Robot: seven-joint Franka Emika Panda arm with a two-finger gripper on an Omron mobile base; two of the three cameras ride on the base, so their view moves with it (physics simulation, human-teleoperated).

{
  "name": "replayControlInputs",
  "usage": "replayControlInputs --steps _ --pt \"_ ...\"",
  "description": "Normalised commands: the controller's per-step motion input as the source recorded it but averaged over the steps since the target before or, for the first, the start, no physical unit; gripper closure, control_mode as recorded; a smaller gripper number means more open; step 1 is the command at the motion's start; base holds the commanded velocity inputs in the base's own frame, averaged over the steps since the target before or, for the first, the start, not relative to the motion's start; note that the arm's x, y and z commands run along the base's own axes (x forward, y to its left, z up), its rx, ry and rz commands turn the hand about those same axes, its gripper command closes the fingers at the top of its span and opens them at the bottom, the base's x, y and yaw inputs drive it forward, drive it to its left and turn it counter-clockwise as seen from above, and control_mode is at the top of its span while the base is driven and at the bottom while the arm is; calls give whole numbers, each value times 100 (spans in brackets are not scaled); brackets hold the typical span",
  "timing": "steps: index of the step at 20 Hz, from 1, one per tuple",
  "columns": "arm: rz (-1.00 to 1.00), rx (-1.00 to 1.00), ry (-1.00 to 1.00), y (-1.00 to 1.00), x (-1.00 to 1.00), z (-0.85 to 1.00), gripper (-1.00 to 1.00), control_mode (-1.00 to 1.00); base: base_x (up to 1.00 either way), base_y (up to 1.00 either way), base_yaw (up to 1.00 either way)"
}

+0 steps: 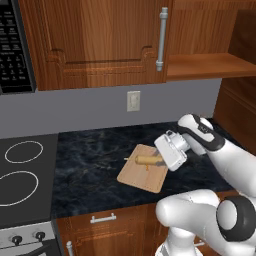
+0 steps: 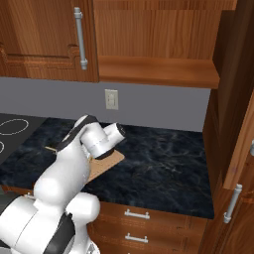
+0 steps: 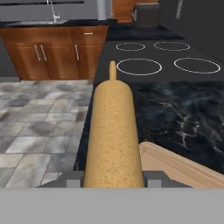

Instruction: Open the cabinet, retrieve the rolling pin, and place it next to the meat on the cutting board to prepare for tenderizing.

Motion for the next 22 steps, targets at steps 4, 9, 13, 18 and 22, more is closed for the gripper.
replayControlInputs --steps 4,9,13,18,22 --pt "3 -2 0 0 20 -34 100 -100 0 0 0" --pt "3 -3 0 0 17 -34 100 -100 0 0 0" --pt "3 -3 0 1 14 -33 100 -100 0 0 0" --pt "3 -4 -1 4 12 -34 100 -100 0 0 0" --pt "4 -5 -2 6 11 -32 100 -100 0 0 0"
